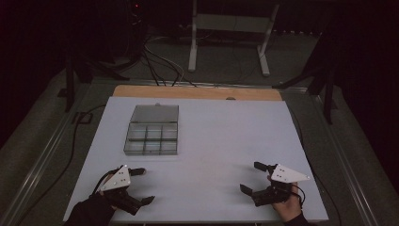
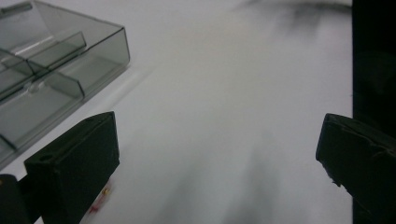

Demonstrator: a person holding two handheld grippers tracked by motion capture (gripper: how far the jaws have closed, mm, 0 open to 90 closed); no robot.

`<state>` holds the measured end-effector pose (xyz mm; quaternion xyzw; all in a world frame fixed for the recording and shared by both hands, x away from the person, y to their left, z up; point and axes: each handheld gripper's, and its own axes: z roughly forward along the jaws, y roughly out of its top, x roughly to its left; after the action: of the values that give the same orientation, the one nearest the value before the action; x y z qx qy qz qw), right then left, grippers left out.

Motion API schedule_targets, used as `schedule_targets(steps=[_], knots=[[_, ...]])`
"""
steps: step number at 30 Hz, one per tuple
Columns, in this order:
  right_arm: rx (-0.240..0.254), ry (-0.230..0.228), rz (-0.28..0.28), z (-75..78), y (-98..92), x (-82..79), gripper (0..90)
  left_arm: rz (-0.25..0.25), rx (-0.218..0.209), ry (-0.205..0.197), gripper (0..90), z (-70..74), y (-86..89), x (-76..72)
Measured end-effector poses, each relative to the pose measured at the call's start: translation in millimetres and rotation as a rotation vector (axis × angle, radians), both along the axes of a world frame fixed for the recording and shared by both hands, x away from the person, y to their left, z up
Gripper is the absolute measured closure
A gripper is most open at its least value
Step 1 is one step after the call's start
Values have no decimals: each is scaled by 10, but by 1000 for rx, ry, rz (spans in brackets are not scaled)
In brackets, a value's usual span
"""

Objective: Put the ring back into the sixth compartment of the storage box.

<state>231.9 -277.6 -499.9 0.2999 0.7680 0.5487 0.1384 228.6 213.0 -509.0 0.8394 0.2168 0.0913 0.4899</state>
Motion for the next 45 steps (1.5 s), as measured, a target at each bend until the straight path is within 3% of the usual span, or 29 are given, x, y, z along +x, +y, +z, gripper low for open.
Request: schedule_targets(steps=[11,23,33,40,45], knots=[[12,3,9,3,25,-2,0,-1,-32,-16,5,154,-78,29],[14,6,10,2,32,-6,0,53,-76,-29,5,273,-54,121],[8,3,11,0,39,-7,0,115,-82,-20,5,290,-3,240],[7,4,10,-2,39,-5,0,187,-79,-10,6,273,28,317],[9,6,9,-1,38,-5,0,246,-54,-1,6,251,52,359]])
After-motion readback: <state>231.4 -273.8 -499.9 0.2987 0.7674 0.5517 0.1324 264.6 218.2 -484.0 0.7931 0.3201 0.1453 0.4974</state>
